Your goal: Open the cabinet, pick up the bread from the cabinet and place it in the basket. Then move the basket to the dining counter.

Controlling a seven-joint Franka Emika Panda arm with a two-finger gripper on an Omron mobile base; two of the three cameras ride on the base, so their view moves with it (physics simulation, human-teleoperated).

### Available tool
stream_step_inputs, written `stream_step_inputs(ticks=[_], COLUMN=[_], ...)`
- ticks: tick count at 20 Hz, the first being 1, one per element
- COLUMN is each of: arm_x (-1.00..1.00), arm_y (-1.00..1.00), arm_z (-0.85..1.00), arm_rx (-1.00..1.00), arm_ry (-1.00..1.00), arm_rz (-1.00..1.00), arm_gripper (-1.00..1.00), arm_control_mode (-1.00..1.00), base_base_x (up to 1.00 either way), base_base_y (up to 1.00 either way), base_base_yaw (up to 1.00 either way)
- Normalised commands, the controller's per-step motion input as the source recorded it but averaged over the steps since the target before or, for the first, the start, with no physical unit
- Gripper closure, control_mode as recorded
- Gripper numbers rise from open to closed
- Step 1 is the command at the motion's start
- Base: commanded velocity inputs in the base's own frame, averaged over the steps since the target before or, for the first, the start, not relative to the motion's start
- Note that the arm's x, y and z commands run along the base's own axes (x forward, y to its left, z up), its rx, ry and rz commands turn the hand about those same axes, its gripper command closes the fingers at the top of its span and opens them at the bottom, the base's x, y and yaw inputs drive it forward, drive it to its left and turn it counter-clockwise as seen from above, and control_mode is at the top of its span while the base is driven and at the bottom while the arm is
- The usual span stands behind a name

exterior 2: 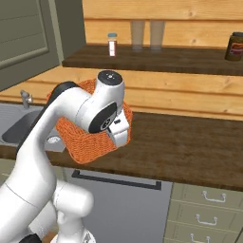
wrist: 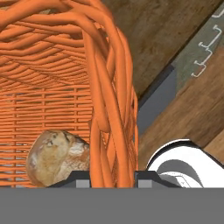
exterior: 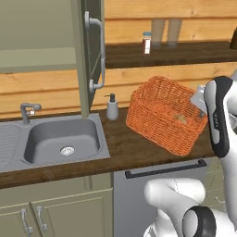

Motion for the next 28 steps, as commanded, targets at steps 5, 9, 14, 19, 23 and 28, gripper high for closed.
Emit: stream_step_inputs(ticks=[5, 9, 14, 19, 23, 28], arm_x=[0.0, 0.0, 0.0, 0.0, 0.0, 0.0], arm_y=[0.0, 0.0, 0.0, 0.0, 0.0, 0.0], arm_z=[0.0, 0.0, 0.0, 0.0, 0.0, 0.0], arm_rx=[0.0, 0.0, 0.0, 0.0, 0.0, 0.0], arm_ry=[0.0, 0.0, 0.0, 0.0, 0.0, 0.0], arm_rz=[0.0, 0.0, 0.0, 0.0, 0.0, 0.0], arm_gripper=[1.0, 1.0, 1.0, 1.0, 1.0, 1.0], arm_control_mode=[1.0, 1.0, 1.0, 1.0, 1.0, 1.0], base_base_x=[-0.51, -0.43, -0.29, -0.08, 0.0, 0.16], base_base_y=[-0.12, -0.25, -0.22, -0.25, -0.36, -0.15], base_base_yaw=[-0.26, -0.63, -0.7, -0.74, -0.78, -0.79])
